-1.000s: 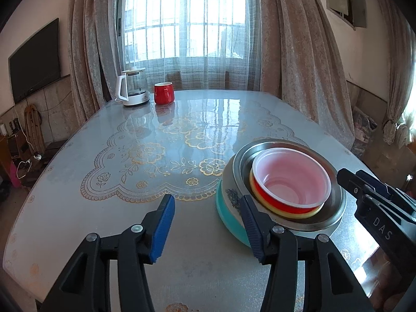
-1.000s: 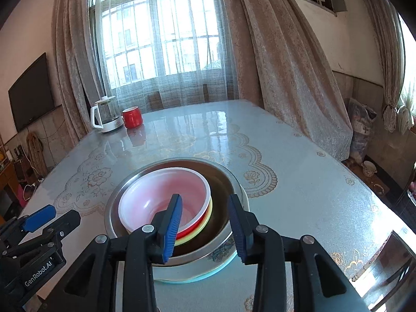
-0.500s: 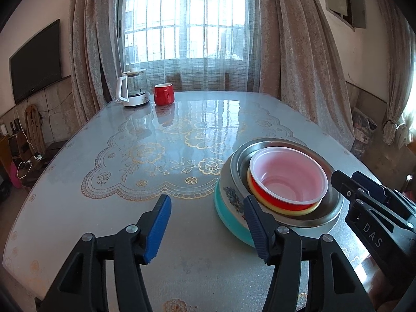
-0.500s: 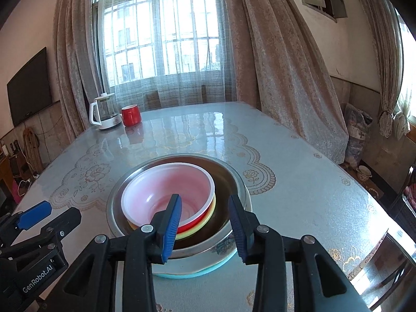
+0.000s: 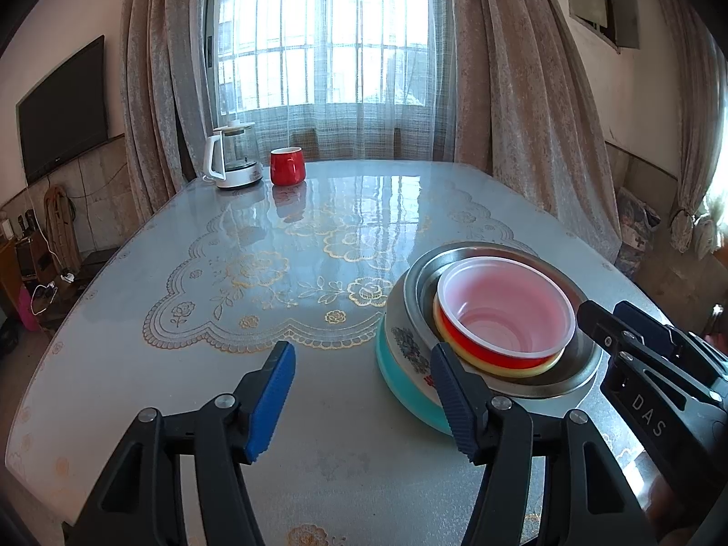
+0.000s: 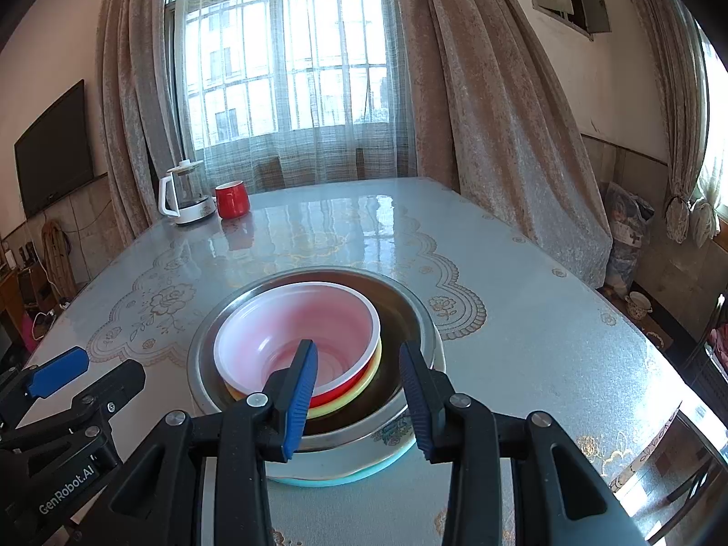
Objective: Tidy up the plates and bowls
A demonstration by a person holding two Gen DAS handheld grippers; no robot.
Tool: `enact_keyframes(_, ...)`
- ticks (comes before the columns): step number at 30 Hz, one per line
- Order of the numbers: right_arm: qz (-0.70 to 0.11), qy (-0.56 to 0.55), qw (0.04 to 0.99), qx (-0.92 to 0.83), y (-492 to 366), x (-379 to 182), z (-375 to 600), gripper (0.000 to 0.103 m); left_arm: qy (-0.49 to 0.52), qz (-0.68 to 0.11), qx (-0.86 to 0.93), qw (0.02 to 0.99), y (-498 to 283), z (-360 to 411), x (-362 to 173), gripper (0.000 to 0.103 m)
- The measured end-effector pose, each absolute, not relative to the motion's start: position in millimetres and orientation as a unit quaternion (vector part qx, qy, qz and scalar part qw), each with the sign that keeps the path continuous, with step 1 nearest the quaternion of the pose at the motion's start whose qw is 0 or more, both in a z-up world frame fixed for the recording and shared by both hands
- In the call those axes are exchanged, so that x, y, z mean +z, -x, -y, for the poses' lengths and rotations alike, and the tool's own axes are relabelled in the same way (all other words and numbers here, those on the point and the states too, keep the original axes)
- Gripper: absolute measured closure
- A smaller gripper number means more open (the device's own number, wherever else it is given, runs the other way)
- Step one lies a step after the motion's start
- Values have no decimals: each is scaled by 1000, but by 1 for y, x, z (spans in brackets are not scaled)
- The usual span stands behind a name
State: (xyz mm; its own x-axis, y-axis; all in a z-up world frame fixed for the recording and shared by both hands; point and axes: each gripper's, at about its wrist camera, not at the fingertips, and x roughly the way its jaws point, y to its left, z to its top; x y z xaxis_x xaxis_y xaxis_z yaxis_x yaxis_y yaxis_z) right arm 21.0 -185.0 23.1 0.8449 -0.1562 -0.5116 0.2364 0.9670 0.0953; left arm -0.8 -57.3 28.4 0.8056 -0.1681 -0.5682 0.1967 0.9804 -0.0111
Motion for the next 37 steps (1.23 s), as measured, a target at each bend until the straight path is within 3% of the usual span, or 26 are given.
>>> enact_keyframes(37, -254, -70, 959, -101, -24, 22, 183, 65, 0, -276, -106, 955, 0, 48, 37, 34)
